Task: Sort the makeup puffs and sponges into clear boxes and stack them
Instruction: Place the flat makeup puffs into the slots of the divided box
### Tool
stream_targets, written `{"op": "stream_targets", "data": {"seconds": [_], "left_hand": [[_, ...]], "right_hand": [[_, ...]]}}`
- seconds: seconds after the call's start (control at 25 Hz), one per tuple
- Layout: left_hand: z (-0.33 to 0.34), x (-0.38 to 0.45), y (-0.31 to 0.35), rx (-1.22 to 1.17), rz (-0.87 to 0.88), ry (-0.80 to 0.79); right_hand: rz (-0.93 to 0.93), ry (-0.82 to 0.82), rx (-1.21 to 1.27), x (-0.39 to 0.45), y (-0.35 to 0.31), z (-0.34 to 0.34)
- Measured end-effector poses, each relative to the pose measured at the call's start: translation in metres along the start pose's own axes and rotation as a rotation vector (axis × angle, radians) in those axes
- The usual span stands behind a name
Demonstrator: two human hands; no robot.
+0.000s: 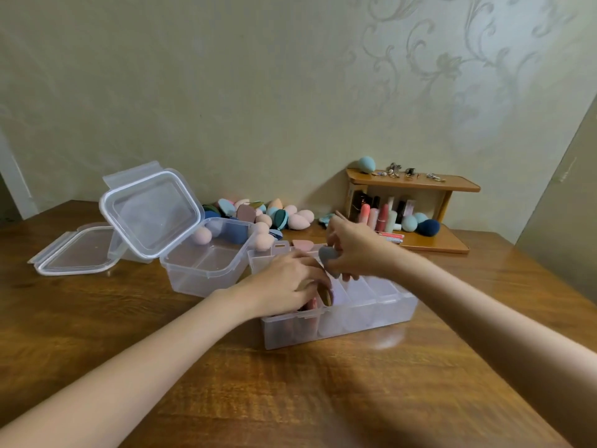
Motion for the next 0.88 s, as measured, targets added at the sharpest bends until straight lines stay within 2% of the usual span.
{"op": "stream_targets", "data": {"seconds": [0.12, 0.28, 0.36, 0.52, 0.68, 0.88], "left_hand": [[-0.002, -0.004, -0.002, -0.014, -0.034, 0.010], [-0.001, -0.007, -0.004, -0.037, -0.053, 0.000], [0.000, -0.007, -0.006, -0.034, -0.055, -0.006], [0.001, -0.006, -0.008, -0.035, -0.058, 0.022], [0.000, -0.009, -0.008, -0.051, -0.062, 0.045], [-0.001, -0.009, -0.006, -0.078, -0.085, 0.027]], "right_hand": [[-0.050, 0.115, -0.100, -0.012, -0.004, 0.012], [-0.056, 0.216, -0.035, -0.017, -0.004, 0.010], [-0.078, 0.253, -0.116, -0.019, -0.005, 0.012], [-0.052, 0.270, -0.323, -0.019, 0.000, 0.027], [-0.031, 0.221, -0.218, -0.017, 0.005, 0.027], [-0.080, 0.151, -0.307, -0.014, 0.002, 0.028]]}}
Point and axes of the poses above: each hand's wrist, its own x-axis towards the middle knuckle, its own z-axis out of the palm, y = z × x, the point moved 7 cm from there along x, towards the middle knuckle, and after that the axes turned 5 degrees about -x, right-handed, at the moved point
